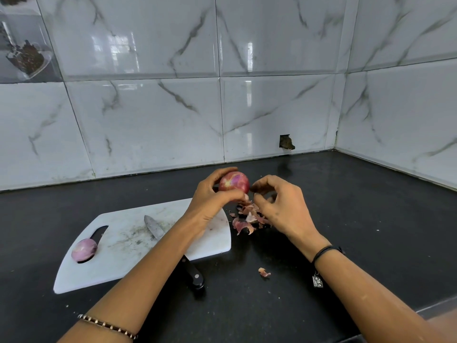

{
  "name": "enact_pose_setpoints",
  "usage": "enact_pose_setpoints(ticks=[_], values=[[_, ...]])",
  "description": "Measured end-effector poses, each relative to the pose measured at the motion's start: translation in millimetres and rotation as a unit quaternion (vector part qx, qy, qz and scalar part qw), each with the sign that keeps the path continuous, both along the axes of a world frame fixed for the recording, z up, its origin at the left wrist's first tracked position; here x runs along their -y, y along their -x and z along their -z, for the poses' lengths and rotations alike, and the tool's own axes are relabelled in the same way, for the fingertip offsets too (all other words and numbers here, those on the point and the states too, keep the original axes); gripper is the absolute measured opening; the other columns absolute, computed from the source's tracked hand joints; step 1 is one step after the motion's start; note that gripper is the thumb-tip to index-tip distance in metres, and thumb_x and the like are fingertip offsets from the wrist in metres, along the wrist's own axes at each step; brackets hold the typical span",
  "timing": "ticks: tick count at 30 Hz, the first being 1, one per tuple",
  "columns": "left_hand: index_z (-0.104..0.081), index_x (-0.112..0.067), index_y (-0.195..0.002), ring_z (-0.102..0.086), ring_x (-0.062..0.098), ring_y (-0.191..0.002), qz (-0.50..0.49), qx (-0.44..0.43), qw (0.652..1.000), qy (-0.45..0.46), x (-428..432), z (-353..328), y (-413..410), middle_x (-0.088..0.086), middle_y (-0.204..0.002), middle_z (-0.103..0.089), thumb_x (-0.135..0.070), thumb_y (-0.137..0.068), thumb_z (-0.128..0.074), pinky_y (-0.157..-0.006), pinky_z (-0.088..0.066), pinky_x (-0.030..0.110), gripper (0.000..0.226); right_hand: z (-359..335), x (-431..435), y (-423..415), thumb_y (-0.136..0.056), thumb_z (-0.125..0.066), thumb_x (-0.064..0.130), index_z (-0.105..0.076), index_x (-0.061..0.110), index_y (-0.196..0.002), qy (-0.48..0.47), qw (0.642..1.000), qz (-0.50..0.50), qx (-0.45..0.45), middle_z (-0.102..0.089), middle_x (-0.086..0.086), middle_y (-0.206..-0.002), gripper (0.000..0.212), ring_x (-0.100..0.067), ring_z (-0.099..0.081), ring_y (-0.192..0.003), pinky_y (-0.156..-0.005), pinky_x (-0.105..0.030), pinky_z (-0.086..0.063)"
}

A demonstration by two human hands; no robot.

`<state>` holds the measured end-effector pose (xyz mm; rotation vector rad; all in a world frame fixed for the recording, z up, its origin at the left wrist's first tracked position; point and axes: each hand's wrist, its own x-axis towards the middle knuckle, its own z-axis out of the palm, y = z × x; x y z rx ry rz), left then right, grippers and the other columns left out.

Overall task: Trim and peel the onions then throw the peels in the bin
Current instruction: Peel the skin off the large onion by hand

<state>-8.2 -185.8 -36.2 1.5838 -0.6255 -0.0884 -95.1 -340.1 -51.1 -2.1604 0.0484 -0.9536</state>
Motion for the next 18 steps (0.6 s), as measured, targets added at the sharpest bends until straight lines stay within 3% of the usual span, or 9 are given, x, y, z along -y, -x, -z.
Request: enact_pose_setpoints(ticks=[4,9,12,15,18], values=[[-0.067,-0.009,-0.115,-0.068,0.017,-0.082,0.040,-0.119,0.988,0.087,-0.8,-7.4,3.3,0.009,-0.102,-0.069,-0.032,-0.048,-0.079,-0.062,-0.051,0.025,0.071,-1.6,-3.4,1.5,-0.093,-0.069,0.013,-0.070,0.019,-0.101,-0.052,0.998,-0.038,0.001,-0.071,0.005,-0.085,0.010,-0.004,-0.067,-0.072,-0.067,-0.018,-0.055],[-0.064,-0.006,-0.109,-0.059,0.021,-0.063,0.116,-0.226,0.958,0.130,-5.1,-14.5,9.1,0.017,-0.091,-0.068,-0.025,-0.068,-0.071,-0.056,-0.043,0.028,0.045,-4.4,-7.1,5.8,-0.090,-0.071,0.016,-0.067,0.018,-0.111,-0.045,0.997,-0.056,0.028,-0.067,0.011,-0.105,0.021,0.002,-0.062,-0.080,-0.067,-0.015,-0.051],[-0.063,-0.003,-0.110,-0.052,0.018,-0.053,0.137,-0.240,0.953,0.121,-4.5,-15.7,11.7,0.012,-0.080,-0.066,-0.039,-0.077,-0.068,-0.045,-0.044,0.024,0.049,-5.7,-7.4,6.7,-0.093,-0.068,0.018,-0.067,0.018,-0.116,-0.044,0.996,-0.065,0.048,-0.066,0.012,-0.112,0.023,0.001,-0.063,-0.094,-0.071,-0.013,-0.049],[-0.067,-0.007,-0.104,-0.049,0.014,-0.045,0.135,-0.240,0.956,0.102,-5.6,-15.2,12.0,0.010,-0.076,-0.065,-0.046,-0.090,-0.061,-0.040,-0.042,0.021,0.043,-4.6,-8.8,7.5,-0.094,-0.066,0.024,-0.067,0.020,-0.120,-0.024,0.995,-0.078,0.066,-0.067,0.011,-0.114,0.027,-0.004,-0.064,-0.096,-0.067,-0.015,-0.050],[-0.066,-0.007,-0.110,-0.050,0.013,-0.045,0.121,-0.220,0.966,0.058,-6.3,-14.1,11.6,0.012,-0.077,-0.068,-0.055,-0.090,-0.061,-0.040,-0.044,0.021,0.053,-5.0,-9.4,8.4,-0.091,-0.063,0.033,-0.064,0.019,-0.129,-0.028,0.992,-0.082,0.087,-0.066,0.011,-0.120,0.040,-0.006,-0.065,-0.097,-0.066,-0.015,-0.050]])
